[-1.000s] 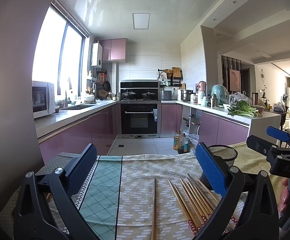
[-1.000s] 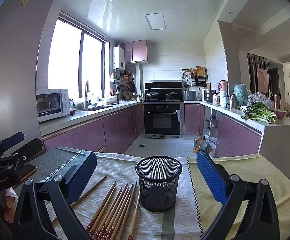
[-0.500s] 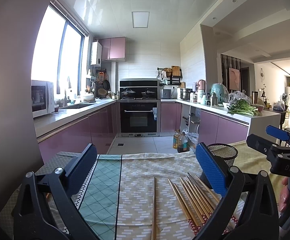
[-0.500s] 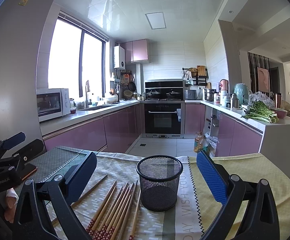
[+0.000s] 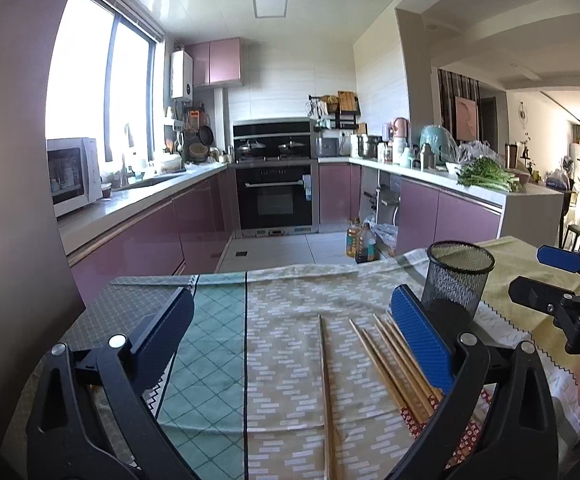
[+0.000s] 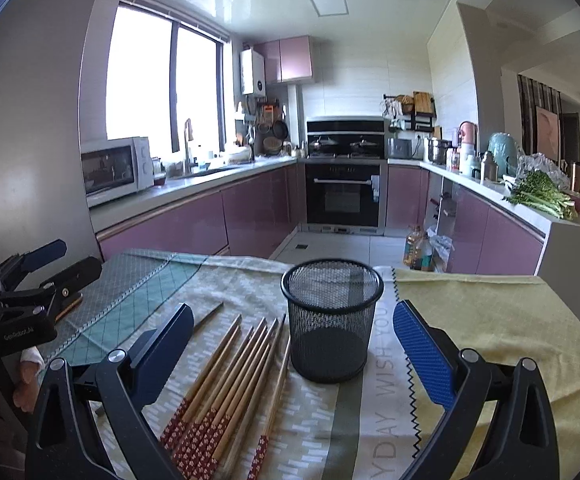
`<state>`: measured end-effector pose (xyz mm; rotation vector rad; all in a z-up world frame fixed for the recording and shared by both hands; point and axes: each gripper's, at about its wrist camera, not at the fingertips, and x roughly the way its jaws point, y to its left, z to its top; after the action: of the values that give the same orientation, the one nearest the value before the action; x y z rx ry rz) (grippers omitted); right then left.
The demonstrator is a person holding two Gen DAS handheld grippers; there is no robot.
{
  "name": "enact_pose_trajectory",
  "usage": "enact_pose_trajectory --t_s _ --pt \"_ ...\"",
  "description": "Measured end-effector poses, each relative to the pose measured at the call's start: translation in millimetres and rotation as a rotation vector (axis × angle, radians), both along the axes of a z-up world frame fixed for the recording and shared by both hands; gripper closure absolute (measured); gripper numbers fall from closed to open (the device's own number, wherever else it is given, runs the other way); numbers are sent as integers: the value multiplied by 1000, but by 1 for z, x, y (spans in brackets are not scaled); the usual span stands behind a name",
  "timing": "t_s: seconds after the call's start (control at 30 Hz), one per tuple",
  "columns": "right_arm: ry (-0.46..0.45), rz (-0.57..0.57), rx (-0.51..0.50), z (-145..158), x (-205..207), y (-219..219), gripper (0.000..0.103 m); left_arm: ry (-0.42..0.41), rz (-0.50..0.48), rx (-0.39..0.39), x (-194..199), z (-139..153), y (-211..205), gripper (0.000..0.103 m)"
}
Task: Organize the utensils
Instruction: 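Grasp one wooden chopstick with the left tool while the right tool grasps another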
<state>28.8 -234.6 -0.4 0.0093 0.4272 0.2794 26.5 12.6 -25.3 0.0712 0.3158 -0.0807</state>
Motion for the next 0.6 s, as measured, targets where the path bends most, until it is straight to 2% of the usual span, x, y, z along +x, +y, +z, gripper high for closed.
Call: enact_pose_trajectory --t_s 0.13,0.17,0.37,0.43,0.53,0.6 --pt "144 44 -43 -23 14 10 10 127 -39 22 22 -15 5 6" --pt "180 50 -59 -29 19 12 12 158 -54 28 27 -20 5 10" --pt "352 56 -101 -55 44 19 46 326 -117 56 58 -49 2 33" --pt "391 67 -103 -61 51 24 61 366 -135 62 66 -59 -1 38" --pt "423 80 -107 -67 58 31 73 425 -162 65 78 -70 -7 48" --pt "439 88 -112 -67 65 32 75 465 -177 64 86 -77 -10 55"
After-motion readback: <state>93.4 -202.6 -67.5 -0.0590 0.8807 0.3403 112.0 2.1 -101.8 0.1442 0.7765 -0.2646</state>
